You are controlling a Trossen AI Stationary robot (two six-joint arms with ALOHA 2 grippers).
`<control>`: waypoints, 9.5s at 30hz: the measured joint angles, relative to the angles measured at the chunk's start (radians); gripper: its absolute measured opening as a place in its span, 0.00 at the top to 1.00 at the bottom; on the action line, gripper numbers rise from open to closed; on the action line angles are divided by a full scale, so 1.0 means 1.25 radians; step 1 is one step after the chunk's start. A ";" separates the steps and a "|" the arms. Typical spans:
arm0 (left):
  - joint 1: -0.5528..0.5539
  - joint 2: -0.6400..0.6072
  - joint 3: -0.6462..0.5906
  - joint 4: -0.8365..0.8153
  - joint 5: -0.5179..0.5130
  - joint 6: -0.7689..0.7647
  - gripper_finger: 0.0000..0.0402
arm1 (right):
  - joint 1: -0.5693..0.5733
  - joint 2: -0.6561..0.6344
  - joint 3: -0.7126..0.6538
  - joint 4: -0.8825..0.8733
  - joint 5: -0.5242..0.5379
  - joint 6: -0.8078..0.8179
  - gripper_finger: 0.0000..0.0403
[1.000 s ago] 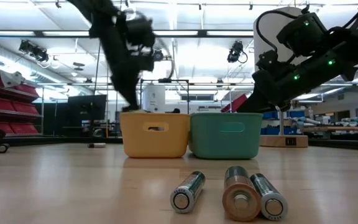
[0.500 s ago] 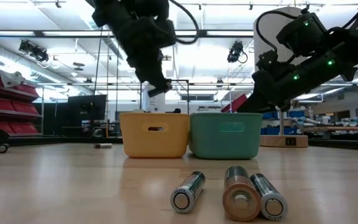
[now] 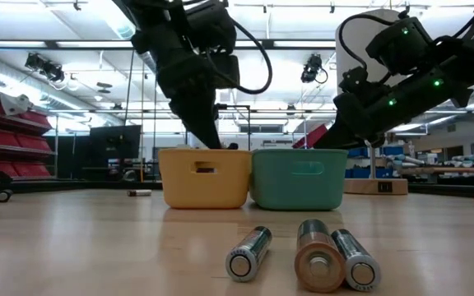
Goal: Sort batteries
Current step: Put the black battery into the yellow bin
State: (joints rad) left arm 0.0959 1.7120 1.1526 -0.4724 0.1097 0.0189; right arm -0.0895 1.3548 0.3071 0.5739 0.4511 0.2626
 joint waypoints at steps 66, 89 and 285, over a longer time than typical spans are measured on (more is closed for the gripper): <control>0.016 -0.317 -0.415 -0.326 -0.037 -0.560 0.02 | -0.040 0.000 0.000 0.252 0.001 -0.254 0.64; -0.063 -0.317 -0.415 -0.412 -0.052 -0.608 0.06 | -0.048 0.000 0.000 0.246 -0.009 -0.246 0.64; -0.160 -0.338 -0.502 -0.352 0.004 -0.709 0.20 | -0.067 0.000 0.000 0.101 -0.021 -0.140 0.65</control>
State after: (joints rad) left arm -0.1043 1.2896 0.5255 -0.9128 0.1146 -0.8677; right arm -0.1730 1.3548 0.3069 0.6998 0.4244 0.0872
